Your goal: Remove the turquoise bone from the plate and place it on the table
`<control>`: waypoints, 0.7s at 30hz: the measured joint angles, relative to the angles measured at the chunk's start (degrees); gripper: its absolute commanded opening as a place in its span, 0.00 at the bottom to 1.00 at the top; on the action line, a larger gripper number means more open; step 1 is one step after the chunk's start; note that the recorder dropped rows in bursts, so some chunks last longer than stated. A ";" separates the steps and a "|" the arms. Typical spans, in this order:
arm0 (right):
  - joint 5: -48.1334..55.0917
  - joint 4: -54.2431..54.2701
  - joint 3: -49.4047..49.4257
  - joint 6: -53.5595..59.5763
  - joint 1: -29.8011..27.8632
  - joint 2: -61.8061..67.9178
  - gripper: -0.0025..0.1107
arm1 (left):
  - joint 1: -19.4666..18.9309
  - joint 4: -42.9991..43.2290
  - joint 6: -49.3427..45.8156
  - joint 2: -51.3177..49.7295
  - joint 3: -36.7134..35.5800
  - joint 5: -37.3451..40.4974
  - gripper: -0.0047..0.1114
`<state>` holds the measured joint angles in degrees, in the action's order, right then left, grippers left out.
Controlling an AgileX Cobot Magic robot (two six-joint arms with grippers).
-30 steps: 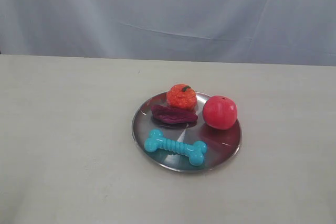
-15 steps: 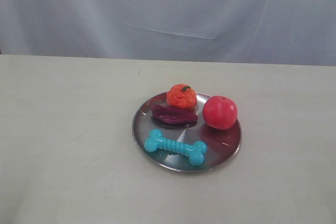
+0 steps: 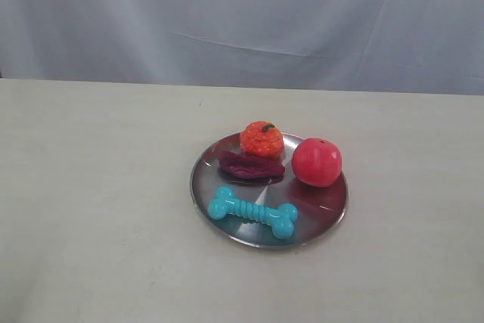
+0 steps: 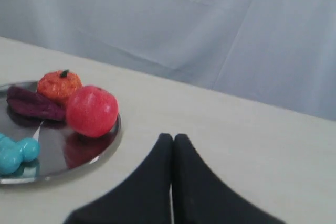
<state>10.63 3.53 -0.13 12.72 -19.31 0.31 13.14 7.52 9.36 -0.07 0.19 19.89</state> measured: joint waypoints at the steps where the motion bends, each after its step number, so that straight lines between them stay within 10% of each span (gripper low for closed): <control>1: -2.19 0.00 0.00 -0.57 0.00 0.00 0.02 | 0.00 0.00 0.00 0.00 0.00 0.00 0.04; 11: -13.85 10.71 0.00 -8.95 0.00 0.00 0.02 | 0.00 0.00 0.00 0.00 0.00 0.00 0.04; 21: 2.22 13.75 -13.48 -6.82 0.00 3.91 0.02 | 0.00 0.00 0.00 0.00 0.00 0.00 0.04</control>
<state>12.85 17.28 -13.62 5.90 -19.31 4.22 13.14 7.52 9.36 -0.07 0.19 19.89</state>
